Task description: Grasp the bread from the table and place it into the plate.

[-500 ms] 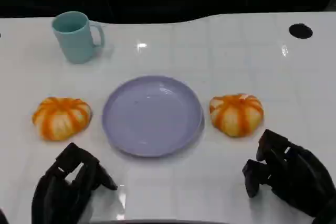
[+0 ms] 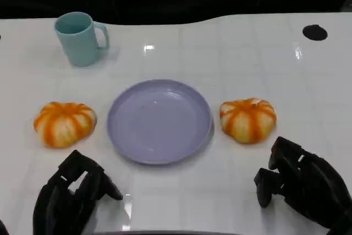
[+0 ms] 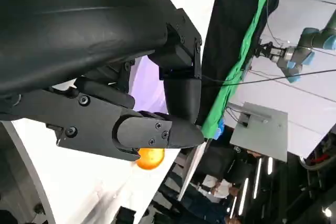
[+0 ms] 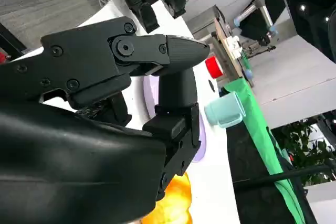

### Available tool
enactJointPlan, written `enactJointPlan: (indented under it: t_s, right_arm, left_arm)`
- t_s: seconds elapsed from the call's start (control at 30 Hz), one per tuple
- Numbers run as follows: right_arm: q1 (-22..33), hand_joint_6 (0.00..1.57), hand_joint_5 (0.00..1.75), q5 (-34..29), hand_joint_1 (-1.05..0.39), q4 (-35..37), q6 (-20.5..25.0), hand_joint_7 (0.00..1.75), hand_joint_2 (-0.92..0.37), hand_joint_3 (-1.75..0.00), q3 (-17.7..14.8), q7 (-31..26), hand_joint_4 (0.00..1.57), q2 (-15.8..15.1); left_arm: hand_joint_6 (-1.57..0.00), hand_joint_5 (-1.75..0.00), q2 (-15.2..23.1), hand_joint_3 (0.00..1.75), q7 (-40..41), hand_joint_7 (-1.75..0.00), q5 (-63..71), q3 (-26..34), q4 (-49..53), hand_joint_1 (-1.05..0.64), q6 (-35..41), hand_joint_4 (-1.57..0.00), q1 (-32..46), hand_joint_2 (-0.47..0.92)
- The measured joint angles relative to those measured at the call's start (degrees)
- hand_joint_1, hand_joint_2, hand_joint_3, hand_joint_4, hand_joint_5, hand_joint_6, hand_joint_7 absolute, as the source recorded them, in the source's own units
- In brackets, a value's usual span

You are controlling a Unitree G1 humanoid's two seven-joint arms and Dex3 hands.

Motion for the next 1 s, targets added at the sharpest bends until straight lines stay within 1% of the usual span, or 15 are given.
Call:
enactJointPlan:
  t_s: [0.33,0.4,0.43,0.47,0.5,0.53,0.57,0.6,0.67,0.7,0.73,0.77,0.87,0.9,1.0]
  right_arm:
    - [-0.02,0.55,1.75,-0.04,-0.45,0.20,-0.17,1.75,-0.92,-0.43,0.00,0.09,0.77,0.00]
    - [-0.03,0.51,1.75,-0.11,-0.46,0.33,-0.77,1.75,-0.92,-0.43,0.00,0.12,0.75,0.00]
    - [-0.03,0.46,1.75,-0.32,-0.46,0.40,-1.48,1.71,-0.92,-0.43,0.00,0.16,0.71,0.00]
    - [-0.03,0.42,1.75,-0.94,-0.46,0.42,-2.51,1.60,-0.92,-0.42,0.01,0.17,0.63,0.00]
    - [-0.03,0.40,1.75,-1.69,-0.46,0.44,-3.82,1.56,-0.92,-0.42,0.01,0.12,0.60,-0.01]
    - [-0.03,0.42,1.75,-2.22,-0.47,0.45,-5.05,1.37,-0.92,-0.40,0.02,0.06,0.53,-0.02]
    - [-0.06,0.45,1.70,-2.75,-0.47,0.54,-6.48,1.16,-0.92,-0.37,0.02,-0.05,0.48,-0.04]
    - [-0.17,0.47,1.57,-3.45,-0.47,0.75,-8.07,0.90,-0.92,-0.33,0.02,-0.12,0.44,-0.08]
    - [-0.72,0.48,1.42,-4.85,-0.48,1.68,-12.36,0.67,-0.92,-0.31,0.02,-0.22,0.39,-0.21]
    - [-1.15,0.46,1.34,-6.05,-0.49,2.16,-15.09,0.61,-0.92,-0.29,0.05,-0.38,0.38,-0.45]
    - [-1.68,0.46,1.17,-7.02,-0.51,2.71,-17.24,0.49,-0.92,-0.28,0.09,-0.55,0.39,-0.82]
    - [-2.14,0.49,0.92,-9.14,-0.50,3.03,-19.90,0.33,-0.92,-0.24,0.32,-1.56,0.42,-1.49]
    - [-2.66,0.50,0.54,-16.81,-0.48,2.71,-25.53,0.11,-0.92,-0.16,1.66,-6.12,0.42,-4.77]
    - [-2.68,0.49,0.45,-18.77,-0.48,2.45,-27.13,0.07,-0.92,-0.14,2.08,-7.56,0.42,-5.68]
    - [-2.84,0.43,0.30,-24.99,-0.51,1.83,-31.99,0.01,-0.92,-0.13,2.87,-12.25,0.35,-8.04]
  left_arm:
    - [-0.50,-1.75,0.01,0.23,-0.01,-1.53,-0.02,0.07,0.00,-0.57,0.00,-0.63,0.00,0.92]
    - [-0.50,-1.75,0.01,0.24,0.00,-1.53,-0.02,0.10,0.00,-0.57,0.01,-0.63,0.00,0.92]
    - [-0.49,-1.75,0.02,0.24,0.00,-1.54,-0.01,0.10,0.00,-0.56,0.01,-0.62,0.00,0.92]
    - [-0.49,-1.75,0.02,0.25,0.02,-1.54,0.00,0.10,0.00,-0.56,0.01,-0.62,0.00,0.92]
    - [-0.48,-1.75,0.02,0.25,0.04,-1.55,0.01,0.08,0.00,-0.56,0.00,-0.62,0.01,0.92]
    - [-0.48,-1.75,0.02,0.26,0.06,-1.55,0.02,0.08,0.00,-0.55,0.00,-0.62,0.02,0.92]
    - [-0.48,-1.75,0.02,0.26,0.06,-1.55,0.02,0.08,0.00,-0.56,0.00,-0.62,0.02,0.92]
    - [-0.48,-1.75,0.02,0.25,0.06,-1.55,0.02,0.09,0.00,-0.56,0.00,-0.62,0.02,0.92]
    - [-0.49,-1.75,0.02,0.24,0.07,-1.55,0.03,0.08,0.00,-0.57,0.00,-0.63,0.02,0.92]
    - [-0.49,-1.75,0.02,0.24,0.11,-1.55,0.03,0.07,0.00,-0.58,0.00,-0.63,0.03,0.92]
    - [-0.49,-1.75,0.02,0.24,0.14,-1.55,0.05,0.07,0.01,-0.57,0.00,-0.63,0.02,0.92]
    - [-0.49,-1.75,0.02,0.24,0.15,-1.55,0.08,0.05,0.00,-0.57,0.00,-0.63,0.03,0.92]
    - [-0.48,-1.75,0.03,0.24,0.20,-1.56,0.09,0.05,0.00,-0.57,0.00,-0.62,0.03,0.92]
    - [-0.48,-1.75,0.03,0.24,0.20,-1.55,0.08,0.04,0.01,-0.56,0.01,-0.62,0.03,0.92]
    - [-0.48,-1.75,0.02,0.23,0.19,-1.55,0.07,0.04,0.09,-0.56,0.01,-0.62,0.01,0.92]
